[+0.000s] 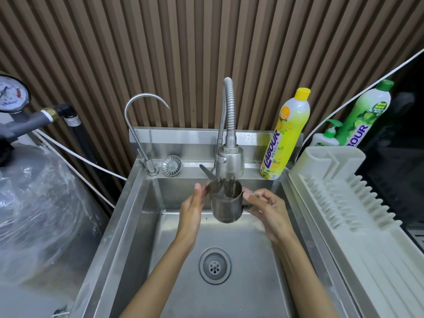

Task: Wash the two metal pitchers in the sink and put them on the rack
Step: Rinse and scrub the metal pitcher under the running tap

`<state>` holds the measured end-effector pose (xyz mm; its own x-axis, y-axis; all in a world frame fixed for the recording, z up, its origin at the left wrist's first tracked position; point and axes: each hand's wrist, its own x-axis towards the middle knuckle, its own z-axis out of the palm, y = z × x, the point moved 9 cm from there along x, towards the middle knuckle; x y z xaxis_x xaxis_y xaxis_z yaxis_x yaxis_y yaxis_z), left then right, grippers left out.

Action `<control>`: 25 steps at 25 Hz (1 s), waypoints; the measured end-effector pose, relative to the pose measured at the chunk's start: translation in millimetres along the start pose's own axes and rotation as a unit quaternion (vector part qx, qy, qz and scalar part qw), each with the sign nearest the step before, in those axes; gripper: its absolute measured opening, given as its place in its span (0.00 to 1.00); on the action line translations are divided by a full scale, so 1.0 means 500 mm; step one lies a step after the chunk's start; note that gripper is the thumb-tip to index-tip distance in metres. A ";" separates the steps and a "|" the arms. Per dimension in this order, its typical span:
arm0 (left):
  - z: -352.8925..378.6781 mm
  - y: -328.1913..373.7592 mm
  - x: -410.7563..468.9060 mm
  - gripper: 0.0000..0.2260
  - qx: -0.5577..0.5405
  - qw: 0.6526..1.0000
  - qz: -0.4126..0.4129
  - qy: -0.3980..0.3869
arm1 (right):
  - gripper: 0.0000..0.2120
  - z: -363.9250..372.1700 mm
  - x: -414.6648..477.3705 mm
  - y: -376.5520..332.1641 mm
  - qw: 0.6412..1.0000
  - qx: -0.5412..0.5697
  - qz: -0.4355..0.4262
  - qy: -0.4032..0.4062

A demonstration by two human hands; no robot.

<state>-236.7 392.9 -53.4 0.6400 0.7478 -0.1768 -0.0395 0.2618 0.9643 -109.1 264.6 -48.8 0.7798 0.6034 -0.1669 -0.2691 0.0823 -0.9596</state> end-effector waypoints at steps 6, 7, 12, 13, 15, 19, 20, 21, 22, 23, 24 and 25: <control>0.015 0.004 -0.012 0.14 0.010 1.000 -0.005 -0.025 | 0.13 -0.003 -0.009 -0.001 1.000 -0.007 0.010 -0.011; 0.017 0.006 -0.015 0.14 0.006 1.000 -0.006 -0.028 | 0.13 -0.005 -0.011 0.001 1.000 -0.001 0.012 -0.004; 0.035 0.015 -0.023 0.12 0.022 0.997 0.021 -0.065 | 0.14 -0.004 -0.015 0.001 1.000 0.010 0.011 -0.002; 0.041 0.016 -0.023 0.11 0.042 0.995 0.029 -0.083 | 0.14 -0.002 -0.015 -0.001 1.000 0.017 0.005 0.000; 0.057 0.011 -0.022 0.13 0.079 0.986 0.032 -0.140 | 0.15 0.003 -0.015 -0.012 0.999 0.029 -0.015 0.009; 0.055 0.036 -0.026 0.27 0.192 0.958 0.120 -0.179 | 0.13 0.022 -0.018 -0.006 0.996 0.056 -0.048 -0.043; 0.054 0.053 -0.030 0.29 0.238 0.946 0.153 -0.156 | 0.12 0.023 -0.017 0.005 0.994 0.085 -0.041 -0.063; 0.054 0.070 -0.036 0.30 0.295 0.930 0.184 -0.120 | 0.11 0.024 -0.016 0.017 0.990 0.112 -0.024 -0.077; 0.055 0.085 -0.044 0.31 0.348 0.911 0.209 -0.073 | 0.11 0.023 -0.016 0.030 0.990 0.118 -0.001 -0.081; 0.050 0.091 -0.053 0.30 0.393 0.892 0.222 -0.019 | 0.11 0.021 -0.017 0.039 0.992 0.101 0.024 -0.077; 0.042 0.093 -0.059 0.28 0.423 0.878 0.222 0.032 | 0.11 0.018 -0.017 0.044 0.994 0.062 0.051 -0.072; 0.032 0.089 -0.064 0.25 0.432 0.875 0.207 0.067 | 0.11 0.013 -0.015 0.046 0.995 0.007 0.075 -0.066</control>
<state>-246.7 371.2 -1.6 0.6096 0.7495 0.2581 0.3857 -0.5649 0.7294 -124.9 267.0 -67.9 0.6492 0.7086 -0.2763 -0.3860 -0.0060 -0.9225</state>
